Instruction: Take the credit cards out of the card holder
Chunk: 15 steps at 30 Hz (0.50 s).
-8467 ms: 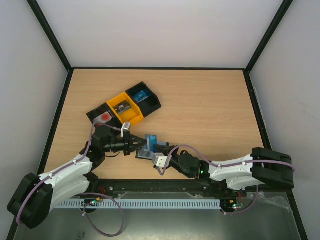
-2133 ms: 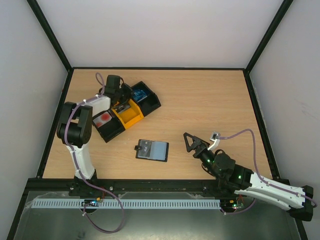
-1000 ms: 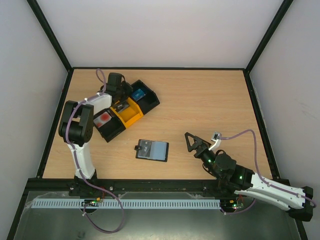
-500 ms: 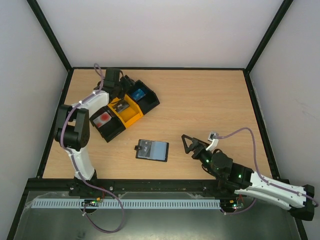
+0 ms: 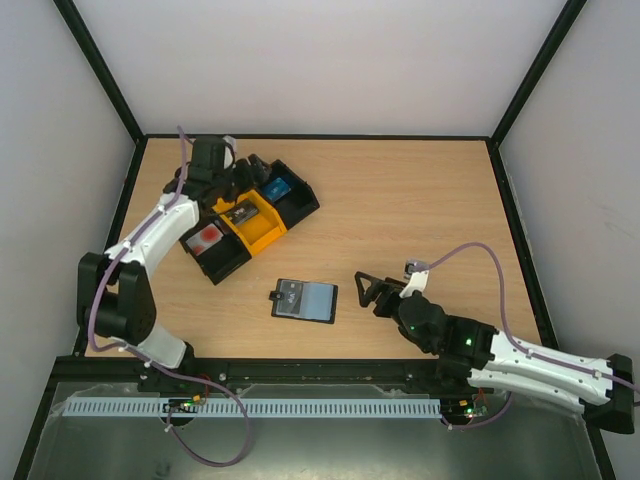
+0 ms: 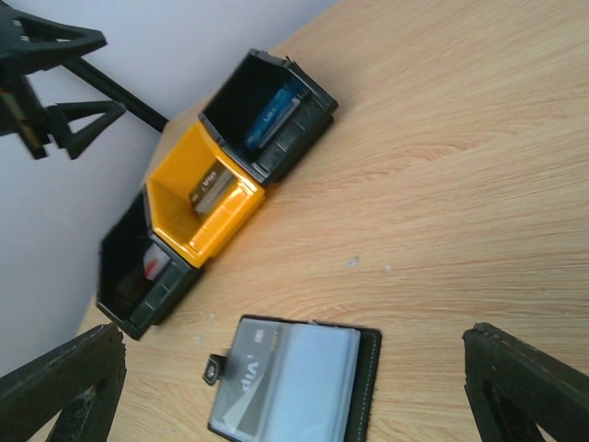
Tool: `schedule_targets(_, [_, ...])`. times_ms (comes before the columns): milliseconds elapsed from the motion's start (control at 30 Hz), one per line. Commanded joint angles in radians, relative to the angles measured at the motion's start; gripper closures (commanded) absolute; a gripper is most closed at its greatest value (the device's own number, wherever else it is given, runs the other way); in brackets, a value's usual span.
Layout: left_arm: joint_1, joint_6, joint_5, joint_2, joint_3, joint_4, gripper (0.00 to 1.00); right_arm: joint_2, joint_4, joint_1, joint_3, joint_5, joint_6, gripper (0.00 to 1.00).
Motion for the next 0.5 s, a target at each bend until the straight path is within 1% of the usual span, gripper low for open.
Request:
schedule_targets(0, [-0.055, 0.103, 0.068, -0.111, -0.118, -0.059, 0.15, 0.083, -0.047, -0.001, 0.051, 0.016, -0.009, 0.02])
schedule_targets(167, [-0.110, 0.123, 0.131, -0.228, -0.288, -0.021, 0.17, 0.155, 0.022, -0.001, 0.042, -0.020, -0.009, 0.02])
schedule_targets(333, [-0.179, 0.140, 0.152, -0.295, -0.427, -0.014, 0.19, 0.223, 0.068, -0.001, 0.034, -0.037, 0.005, 0.00])
schedule_targets(467, [-0.222, 0.160, 0.155, -0.333, -0.503, -0.030, 0.20, 0.278, 0.138, -0.001, 0.028, -0.070, 0.007, 0.05])
